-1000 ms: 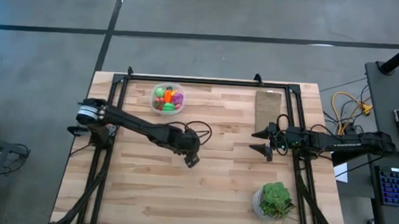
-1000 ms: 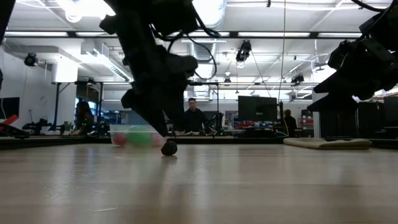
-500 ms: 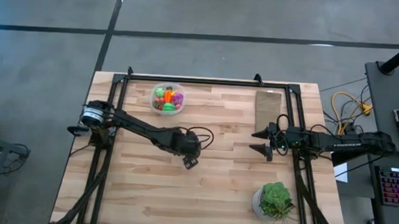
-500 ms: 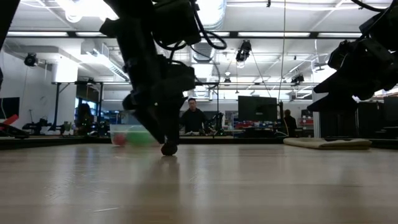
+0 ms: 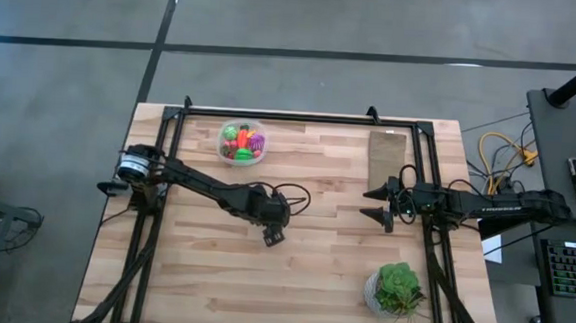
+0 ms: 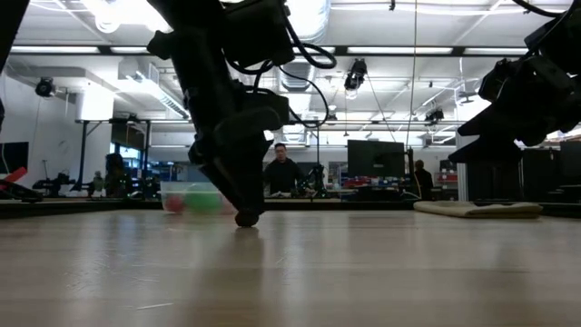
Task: Pick and placing Produce into tupperware
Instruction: Put the blackberry into the transparent bin
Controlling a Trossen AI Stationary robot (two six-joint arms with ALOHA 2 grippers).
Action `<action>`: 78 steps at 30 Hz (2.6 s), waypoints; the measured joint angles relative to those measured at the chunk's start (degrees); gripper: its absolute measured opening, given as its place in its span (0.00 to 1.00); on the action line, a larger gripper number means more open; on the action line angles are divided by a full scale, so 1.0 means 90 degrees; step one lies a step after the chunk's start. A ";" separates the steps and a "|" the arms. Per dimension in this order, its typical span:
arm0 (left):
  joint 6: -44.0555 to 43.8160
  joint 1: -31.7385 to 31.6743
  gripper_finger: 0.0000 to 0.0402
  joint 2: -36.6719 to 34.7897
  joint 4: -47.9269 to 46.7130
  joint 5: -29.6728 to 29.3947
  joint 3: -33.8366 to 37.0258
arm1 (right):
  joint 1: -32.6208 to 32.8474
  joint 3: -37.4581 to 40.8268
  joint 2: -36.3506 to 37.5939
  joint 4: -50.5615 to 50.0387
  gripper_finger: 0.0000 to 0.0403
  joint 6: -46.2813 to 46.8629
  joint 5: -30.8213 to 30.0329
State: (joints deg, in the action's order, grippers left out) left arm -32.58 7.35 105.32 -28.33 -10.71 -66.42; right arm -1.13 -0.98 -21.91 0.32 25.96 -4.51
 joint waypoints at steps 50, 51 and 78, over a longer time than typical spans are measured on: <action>-0.0333 -0.0123 0.19 0.0181 -0.0040 0.0389 -0.0009 | -0.0001 -0.0001 0.0000 0.0000 0.78 0.0000 0.0000; -0.0335 -0.0138 0.19 0.0146 -0.0038 0.0453 -0.0027 | -0.0002 0.0000 0.0000 0.0000 0.78 0.0000 0.0000; -0.0643 -0.4377 0.19 -0.1927 -0.1997 0.0827 0.0040 | 0.0000 0.0000 0.0000 -0.0002 0.78 0.0000 0.0002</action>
State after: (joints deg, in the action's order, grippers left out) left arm -38.37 -32.04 87.98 -46.31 -3.27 -66.06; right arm -1.13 -0.97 -21.91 0.30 25.96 -4.49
